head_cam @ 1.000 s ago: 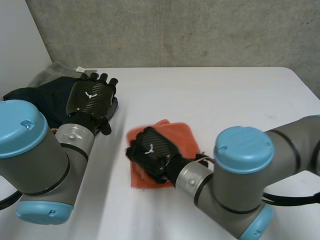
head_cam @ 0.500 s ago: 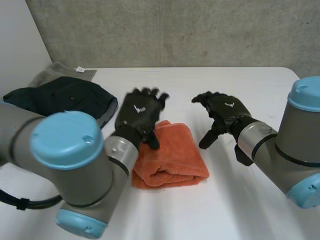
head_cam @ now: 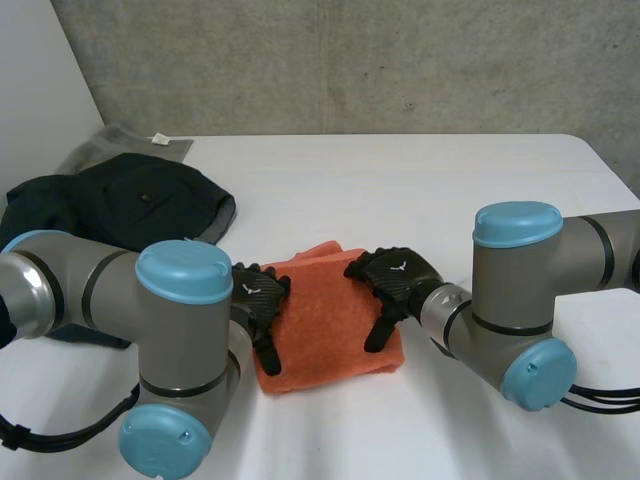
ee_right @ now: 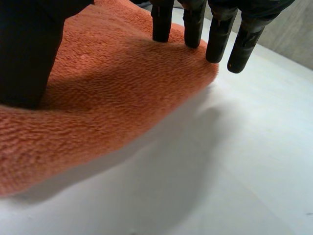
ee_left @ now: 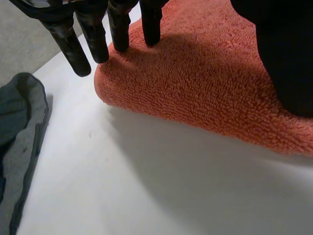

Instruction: Fold the laundry.

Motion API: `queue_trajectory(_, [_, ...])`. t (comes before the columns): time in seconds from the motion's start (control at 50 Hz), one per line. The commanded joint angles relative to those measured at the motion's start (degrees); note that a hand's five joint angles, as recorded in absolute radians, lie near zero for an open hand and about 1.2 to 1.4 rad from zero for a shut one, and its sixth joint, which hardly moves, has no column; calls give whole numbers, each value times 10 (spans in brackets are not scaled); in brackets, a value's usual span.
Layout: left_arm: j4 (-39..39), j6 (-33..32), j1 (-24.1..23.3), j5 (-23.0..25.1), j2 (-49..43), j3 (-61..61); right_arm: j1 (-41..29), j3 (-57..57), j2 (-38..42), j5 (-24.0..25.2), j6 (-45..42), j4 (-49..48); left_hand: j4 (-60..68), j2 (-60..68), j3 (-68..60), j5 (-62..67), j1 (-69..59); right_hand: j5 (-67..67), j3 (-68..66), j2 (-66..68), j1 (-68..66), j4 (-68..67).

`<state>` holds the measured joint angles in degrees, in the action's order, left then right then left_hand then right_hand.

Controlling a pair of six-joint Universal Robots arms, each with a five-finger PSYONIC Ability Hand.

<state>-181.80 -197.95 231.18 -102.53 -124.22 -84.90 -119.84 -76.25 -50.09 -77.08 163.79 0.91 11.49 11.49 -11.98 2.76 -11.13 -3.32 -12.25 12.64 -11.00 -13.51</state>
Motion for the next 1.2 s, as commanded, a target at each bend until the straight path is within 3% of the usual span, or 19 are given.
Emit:
queue_trajectory(0.02, [-1,-17,-1,44,28,17,7,-26,-64,-34,-8,-9,-6,-6,11,-19,2,33,22,-26,10,35])
queue_trajectory(0.22, [22,-14,17,124,128,63,13,-144,-141,-95,63,-83,-4,-4,9,-17,1,33,22,-26,10,35])
queue_trajectory(0.4, [93,14,25,241,149,92,31,-220,-136,-59,198,-87,-4,-4,9,-17,1,33,22,-26,10,35])
queue_trajectory(0.46, [93,27,25,247,152,98,28,-215,-111,-14,221,-91,-3,-3,8,-15,-1,33,22,-26,10,35])
queue_trajectory(0.52, [93,33,23,249,152,101,26,-205,-93,0,229,-100,-3,-3,8,-15,-1,33,22,-26,10,35])
queue_trajectory(0.8, [93,34,21,248,152,102,0,-150,-40,-2,235,-124,-3,-3,8,-15,-1,29,18,-22,6,31])
queue_trajectory(0.96, [93,42,22,248,153,100,-3,-126,-21,-2,257,-145,-3,-3,8,-15,-1,-132,-143,139,-155,-130])
queue_trajectory(1.04, [93,47,22,248,153,100,-7,-103,-6,-3,258,-151,-1,-1,6,-14,-3,-324,-335,331,-347,-322])
queue_trajectory(1.06, [93,47,23,248,153,100,-7,-92,1,-5,259,-151,-1,-1,6,-14,-3,-449,-460,456,-472,-447])
queue_trajectory(1.12, [93,47,23,248,153,100,-4,-74,9,-12,259,-150,-1,-1,6,-14,-3,-663,-674,670,-687,-661])
queue_trajectory(1.2, [93,47,23,248,153,99,4,-50,10,-19,258,-150,-1,-1,6,-14,-3,-667,-678,674,-690,-665])
